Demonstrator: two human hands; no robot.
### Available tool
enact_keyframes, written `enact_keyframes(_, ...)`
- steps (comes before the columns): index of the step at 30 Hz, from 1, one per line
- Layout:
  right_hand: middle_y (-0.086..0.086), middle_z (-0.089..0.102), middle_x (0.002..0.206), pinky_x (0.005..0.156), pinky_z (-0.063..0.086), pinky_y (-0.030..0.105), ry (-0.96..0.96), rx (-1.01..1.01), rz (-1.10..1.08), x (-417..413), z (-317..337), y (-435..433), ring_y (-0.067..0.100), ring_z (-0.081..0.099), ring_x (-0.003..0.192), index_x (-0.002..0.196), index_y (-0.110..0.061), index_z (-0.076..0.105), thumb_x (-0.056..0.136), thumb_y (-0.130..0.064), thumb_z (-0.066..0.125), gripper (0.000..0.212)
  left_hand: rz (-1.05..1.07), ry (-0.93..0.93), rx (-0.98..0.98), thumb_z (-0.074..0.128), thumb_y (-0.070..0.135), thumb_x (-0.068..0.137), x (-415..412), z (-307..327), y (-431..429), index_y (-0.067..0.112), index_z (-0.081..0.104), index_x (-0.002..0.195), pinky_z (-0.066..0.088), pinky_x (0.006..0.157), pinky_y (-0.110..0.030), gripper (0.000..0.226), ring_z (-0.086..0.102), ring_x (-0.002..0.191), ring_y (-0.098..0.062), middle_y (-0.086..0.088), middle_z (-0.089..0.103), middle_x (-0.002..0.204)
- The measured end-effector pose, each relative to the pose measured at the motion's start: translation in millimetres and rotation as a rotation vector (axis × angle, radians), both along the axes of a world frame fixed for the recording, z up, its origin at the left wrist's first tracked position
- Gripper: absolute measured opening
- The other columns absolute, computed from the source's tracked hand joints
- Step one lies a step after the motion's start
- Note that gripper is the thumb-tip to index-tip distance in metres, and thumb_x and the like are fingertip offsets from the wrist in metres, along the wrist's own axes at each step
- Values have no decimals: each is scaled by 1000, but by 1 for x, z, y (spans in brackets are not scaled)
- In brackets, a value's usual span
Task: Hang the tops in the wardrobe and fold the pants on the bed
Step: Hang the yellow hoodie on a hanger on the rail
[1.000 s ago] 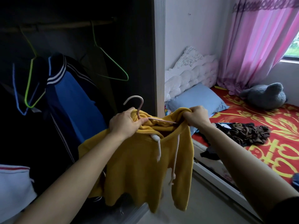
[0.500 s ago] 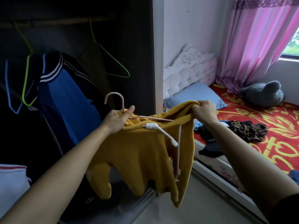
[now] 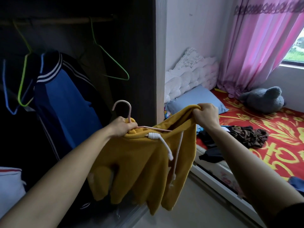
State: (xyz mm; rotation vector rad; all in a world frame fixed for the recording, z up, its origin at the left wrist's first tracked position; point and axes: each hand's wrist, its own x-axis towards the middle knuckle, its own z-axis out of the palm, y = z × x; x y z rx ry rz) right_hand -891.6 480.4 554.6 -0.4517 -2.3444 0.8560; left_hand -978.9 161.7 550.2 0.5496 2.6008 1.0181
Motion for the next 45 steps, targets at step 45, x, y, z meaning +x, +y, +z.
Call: enact_keyframes(45, 21, 64, 109, 60, 61, 35, -668, -765, 67, 10, -57, 49, 31, 70, 89, 105, -2, 59, 88, 7, 52, 20, 92, 439, 16, 51, 72, 84, -21, 7, 36, 28, 65, 74, 52, 60, -25, 47, 65, 66, -11, 9, 66, 69)
